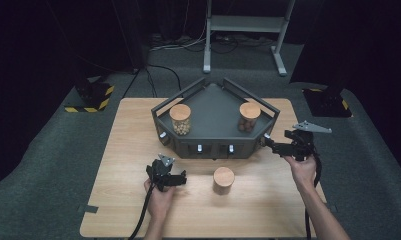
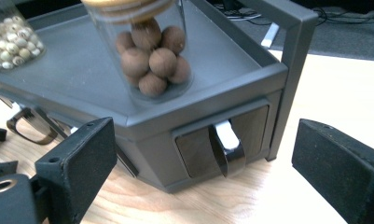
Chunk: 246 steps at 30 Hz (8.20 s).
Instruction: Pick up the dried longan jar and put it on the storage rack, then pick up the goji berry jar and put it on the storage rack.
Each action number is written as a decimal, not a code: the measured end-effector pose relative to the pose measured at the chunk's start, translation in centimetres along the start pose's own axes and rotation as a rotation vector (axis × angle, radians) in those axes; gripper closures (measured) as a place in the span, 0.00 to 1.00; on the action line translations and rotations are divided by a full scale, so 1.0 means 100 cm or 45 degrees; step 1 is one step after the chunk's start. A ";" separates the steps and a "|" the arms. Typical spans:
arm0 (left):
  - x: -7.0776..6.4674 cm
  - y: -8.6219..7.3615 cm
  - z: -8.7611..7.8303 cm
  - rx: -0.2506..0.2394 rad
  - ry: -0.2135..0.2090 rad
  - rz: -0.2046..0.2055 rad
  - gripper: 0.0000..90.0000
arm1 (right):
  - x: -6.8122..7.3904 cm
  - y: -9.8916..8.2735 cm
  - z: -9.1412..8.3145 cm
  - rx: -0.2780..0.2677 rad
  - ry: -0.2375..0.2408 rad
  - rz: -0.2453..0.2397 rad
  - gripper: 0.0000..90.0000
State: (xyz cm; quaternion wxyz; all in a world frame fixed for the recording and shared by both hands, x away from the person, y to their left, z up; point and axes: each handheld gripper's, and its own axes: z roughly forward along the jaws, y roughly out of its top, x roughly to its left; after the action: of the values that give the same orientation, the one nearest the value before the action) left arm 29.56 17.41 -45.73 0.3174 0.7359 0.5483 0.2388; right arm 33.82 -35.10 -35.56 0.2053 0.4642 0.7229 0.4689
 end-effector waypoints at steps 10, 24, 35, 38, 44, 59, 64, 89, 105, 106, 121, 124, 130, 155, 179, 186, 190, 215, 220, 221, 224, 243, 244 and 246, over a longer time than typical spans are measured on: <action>0.000 0.000 0.000 0.000 0.000 -0.001 0.03 | -0.003 -0.016 -0.001 0.009 -0.028 0.021 0.07; 0.000 0.000 0.000 0.000 0.000 0.000 0.03 | -0.009 -0.039 0.003 0.042 -0.062 0.064 0.07; 0.000 0.000 0.000 0.000 0.001 0.000 0.03 | -0.007 -0.053 0.010 0.072 -0.097 0.049 0.07; 0.000 0.000 0.000 0.000 0.001 0.000 0.03 | -0.008 -0.057 0.013 0.083 -0.104 0.059 0.07; 0.000 0.000 0.000 0.000 0.002 0.000 0.03 | -0.007 -0.063 0.018 0.109 -0.126 0.054 0.07; -0.001 -0.001 0.000 -0.002 0.005 -0.002 0.03 | 0.004 -0.072 0.034 0.165 -0.150 0.014 0.07; -0.001 -0.001 0.000 -0.002 0.007 -0.001 0.04 | 0.010 -0.076 0.041 0.183 -0.166 -0.012 0.07; -0.001 -0.001 0.000 -0.002 0.005 -0.001 0.04 | 0.024 -0.076 0.068 0.308 -0.178 -0.081 0.06; -0.001 -0.001 -0.001 -0.003 0.003 -0.001 0.04 | 0.028 -0.081 0.067 0.297 -0.193 -0.114 0.07; -0.001 -0.001 -0.001 -0.003 0.003 -0.001 0.04 | 0.028 -0.081 0.067 0.297 -0.193 -0.114 0.07; -0.001 -0.001 -0.001 -0.003 0.001 -0.001 0.04 | 0.029 -0.080 0.068 0.301 -0.199 -0.111 0.05; -0.001 -0.001 -0.001 -0.003 0.001 -0.001 0.04 | 0.030 -0.079 0.070 0.310 -0.215 -0.098 0.02; -0.001 -0.001 -0.001 -0.003 0.001 -0.001 0.04 | 0.030 -0.076 0.071 0.322 -0.217 -0.098 0.02; -0.001 -0.001 -0.001 -0.003 0.001 -0.001 0.04 | 0.053 -0.065 0.049 0.288 0.065 -0.236 0.02; -0.001 -0.001 -0.001 -0.003 0.001 -0.001 0.04 | 0.066 -0.080 0.040 0.291 0.260 -0.338 0.02; -0.001 -0.001 -0.001 -0.003 0.001 -0.001 0.04 | 0.067 -0.081 0.043 0.287 0.307 -0.350 0.01; -0.001 -0.001 -0.001 -0.002 0.001 -0.001 0.04 | 0.068 -0.081 0.046 0.291 0.330 -0.352 0.01; -0.001 -0.001 -0.001 -0.002 0.001 0.000 0.04 | 0.091 -0.081 0.067 0.259 0.376 -0.394 0.07; -0.001 -0.001 -0.001 -0.003 0.001 -0.001 0.04 | 0.095 -0.082 0.068 0.240 0.369 -0.396 0.10; -0.001 -0.001 -0.001 -0.002 0.001 -0.001 0.04 | 0.095 -0.082 0.069 0.238 0.368 -0.395 0.11; -0.001 -0.001 -0.001 -0.003 0.001 -0.001 0.04 | 0.096 -0.083 0.070 0.230 0.365 -0.393 0.13; -0.001 -0.001 -0.001 -0.002 0.001 0.000 0.04 | 0.110 -0.087 0.069 0.164 0.342 -0.461 0.28; -0.001 -0.001 -0.001 -0.003 0.001 0.000 0.04 | 0.110 -0.087 0.069 0.164 0.342 -0.462 0.28; -0.001 -0.001 -0.001 -0.002 0.001 0.000 0.04 | 0.110 -0.087 0.068 0.164 0.341 -0.463 0.28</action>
State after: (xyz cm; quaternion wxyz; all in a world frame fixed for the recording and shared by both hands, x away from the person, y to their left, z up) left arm 29.42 17.38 -45.75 0.3180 0.7356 0.5481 0.2396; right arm 29.34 -23.39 -44.82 0.1587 0.2721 0.8438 0.4344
